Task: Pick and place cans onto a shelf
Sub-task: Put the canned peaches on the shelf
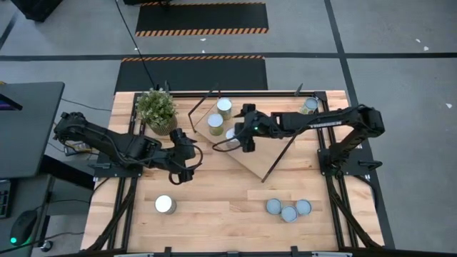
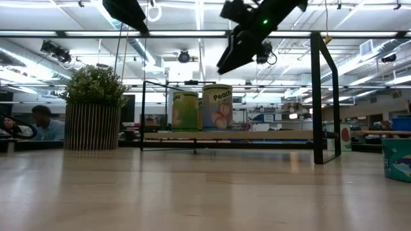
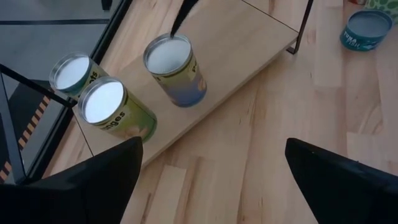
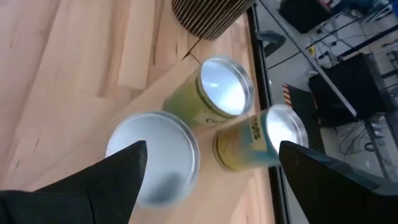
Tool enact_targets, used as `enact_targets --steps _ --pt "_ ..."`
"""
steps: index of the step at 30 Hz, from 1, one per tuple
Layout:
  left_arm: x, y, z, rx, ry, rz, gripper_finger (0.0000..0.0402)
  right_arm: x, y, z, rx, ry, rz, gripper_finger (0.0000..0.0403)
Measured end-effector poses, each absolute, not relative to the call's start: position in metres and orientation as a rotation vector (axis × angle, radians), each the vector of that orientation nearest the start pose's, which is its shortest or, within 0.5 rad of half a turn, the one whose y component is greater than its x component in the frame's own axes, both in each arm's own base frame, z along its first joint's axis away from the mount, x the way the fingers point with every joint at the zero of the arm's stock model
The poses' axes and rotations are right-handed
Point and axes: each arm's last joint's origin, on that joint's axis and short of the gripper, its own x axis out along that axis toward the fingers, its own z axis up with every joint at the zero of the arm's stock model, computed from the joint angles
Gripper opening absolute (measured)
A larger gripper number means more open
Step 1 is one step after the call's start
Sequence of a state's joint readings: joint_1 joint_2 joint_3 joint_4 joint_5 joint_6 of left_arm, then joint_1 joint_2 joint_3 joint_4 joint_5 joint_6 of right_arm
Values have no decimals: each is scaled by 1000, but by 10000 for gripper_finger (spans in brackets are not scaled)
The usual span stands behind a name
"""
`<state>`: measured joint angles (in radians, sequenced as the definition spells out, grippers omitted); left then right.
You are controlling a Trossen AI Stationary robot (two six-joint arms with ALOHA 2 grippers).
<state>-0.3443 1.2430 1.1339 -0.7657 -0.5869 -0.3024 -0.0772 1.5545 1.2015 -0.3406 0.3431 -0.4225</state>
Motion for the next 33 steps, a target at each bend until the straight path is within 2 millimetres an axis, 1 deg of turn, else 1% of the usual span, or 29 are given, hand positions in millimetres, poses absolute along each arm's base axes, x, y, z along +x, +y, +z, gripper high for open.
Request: enact_targets --steps 3,6,9,12,15,18,23,27,33 --pt "235 -67 316 108 736 340 400 324 -34 289 -474 783 -195 373" --pt "235 -67 316 108 734 340 400 316 -39 286 -431 837 -114 373" --pt "236 -68 317 103 725 339 400 316 -50 275 -377 907 -81 373" --pt "236 -68 317 101 720 338 400 321 -62 257 -350 979 -82 373" --pt "236 -68 317 101 720 339 400 329 -71 243 -327 1001 -91 373" --pt "236 -68 317 101 720 338 400 337 -75 232 -285 1006 -117 373" --pt "236 -68 317 102 721 338 400 348 -71 222 -207 978 -167 373" --pt "236 -68 317 99 720 339 400 351 -65 224 -145 936 -206 373" --pt "236 -68 317 99 720 337 400 354 -52 225 -139 913 -189 373"
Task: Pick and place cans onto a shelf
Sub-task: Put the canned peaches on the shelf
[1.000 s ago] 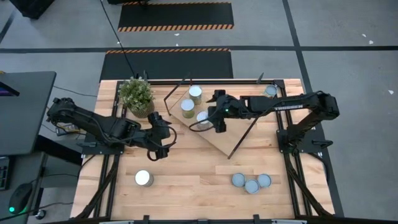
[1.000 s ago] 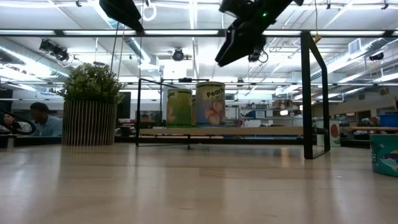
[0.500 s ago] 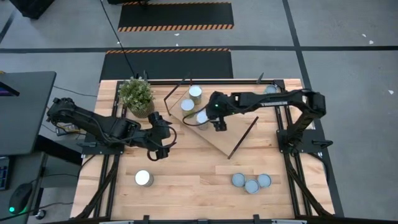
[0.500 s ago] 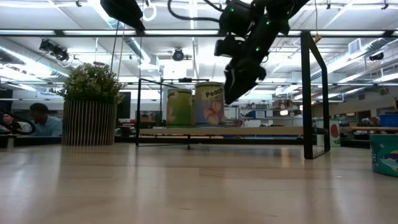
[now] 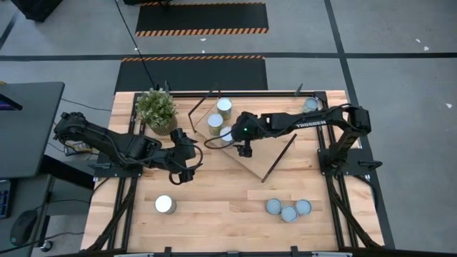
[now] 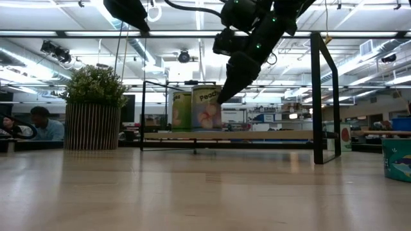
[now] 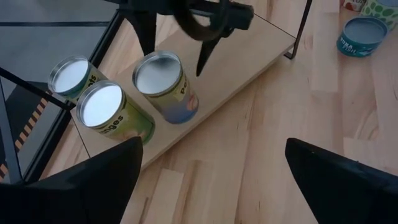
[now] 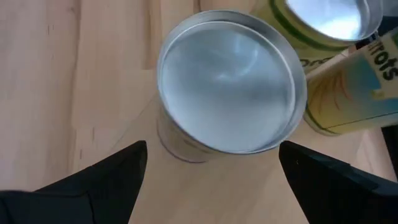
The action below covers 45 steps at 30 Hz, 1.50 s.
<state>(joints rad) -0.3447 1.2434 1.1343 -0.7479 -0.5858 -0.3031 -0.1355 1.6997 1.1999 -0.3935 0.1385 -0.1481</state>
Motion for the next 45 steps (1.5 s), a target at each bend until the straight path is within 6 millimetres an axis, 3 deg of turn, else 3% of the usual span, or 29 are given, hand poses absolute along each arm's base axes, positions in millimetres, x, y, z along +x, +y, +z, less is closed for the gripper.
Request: enact_targets --steps 10,23,29,38,45 --pt "237 -68 318 94 713 338 400 357 -49 229 -62 851 -441 373" --pt "238 -68 318 89 704 336 400 357 -40 227 -91 872 -332 373" --pt "238 -68 319 43 688 350 400 357 -39 227 -285 917 -225 373" --pt "241 -71 318 -49 666 318 400 353 -66 227 -296 932 -247 373" --pt "241 -69 304 -67 671 352 400 351 -65 225 -306 962 -231 373"
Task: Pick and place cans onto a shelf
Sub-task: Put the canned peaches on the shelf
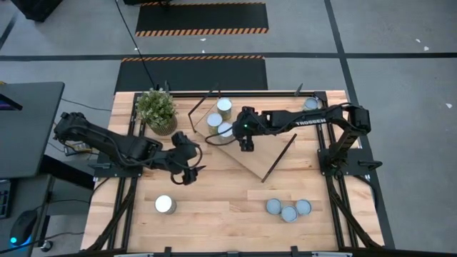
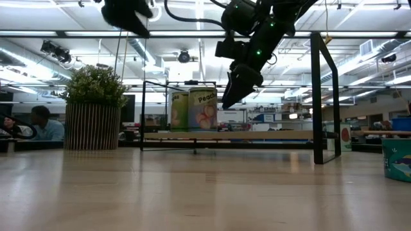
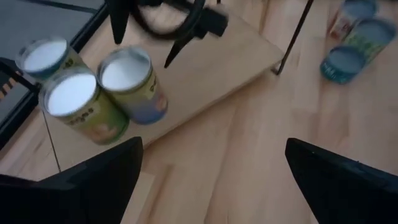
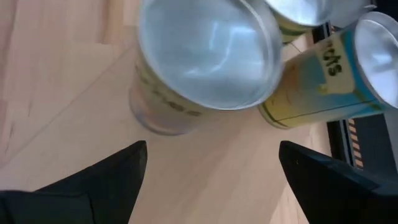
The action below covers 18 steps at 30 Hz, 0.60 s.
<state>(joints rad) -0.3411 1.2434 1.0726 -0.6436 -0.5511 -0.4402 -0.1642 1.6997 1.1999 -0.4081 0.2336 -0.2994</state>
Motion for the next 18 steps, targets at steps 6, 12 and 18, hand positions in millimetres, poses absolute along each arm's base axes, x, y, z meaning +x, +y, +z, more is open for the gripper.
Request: enact_targets --steps 6,12,18 --pt "243 -57 266 -63 670 430 400 352 -61 225 -337 961 -182 373" --pt "250 -44 228 -20 615 539 400 355 -63 228 -336 906 -113 373" --pt "272 -39 207 218 629 667 400 356 -72 230 -312 854 -66 373"
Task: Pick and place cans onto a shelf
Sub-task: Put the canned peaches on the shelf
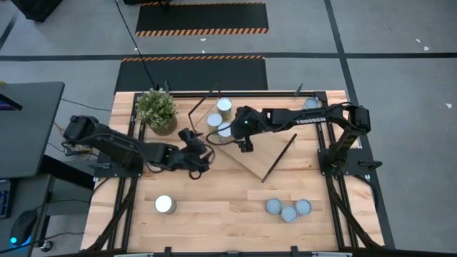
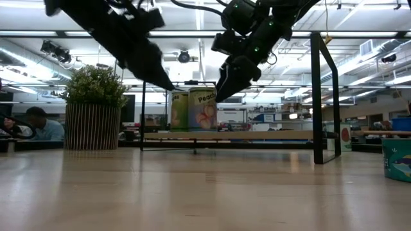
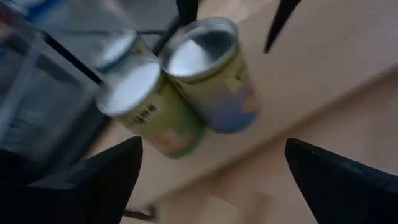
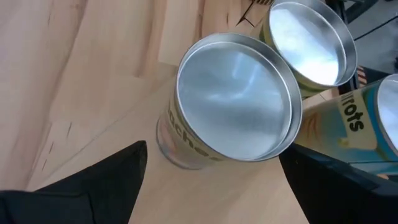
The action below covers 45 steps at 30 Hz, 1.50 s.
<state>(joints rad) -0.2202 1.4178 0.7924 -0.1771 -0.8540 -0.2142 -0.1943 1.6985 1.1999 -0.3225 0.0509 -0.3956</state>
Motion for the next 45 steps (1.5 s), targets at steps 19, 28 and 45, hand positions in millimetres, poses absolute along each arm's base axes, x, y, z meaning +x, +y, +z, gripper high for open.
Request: enact_targets --steps 19,28,45 --pt "308 -9 190 469 663 857 400 357 -66 229 -273 851 -29 373" --pt "309 -7 191 441 642 865 400 354 -47 224 -257 933 -35 373" --pt "308 -22 190 475 649 815 400 352 -38 229 -320 942 -239 373"
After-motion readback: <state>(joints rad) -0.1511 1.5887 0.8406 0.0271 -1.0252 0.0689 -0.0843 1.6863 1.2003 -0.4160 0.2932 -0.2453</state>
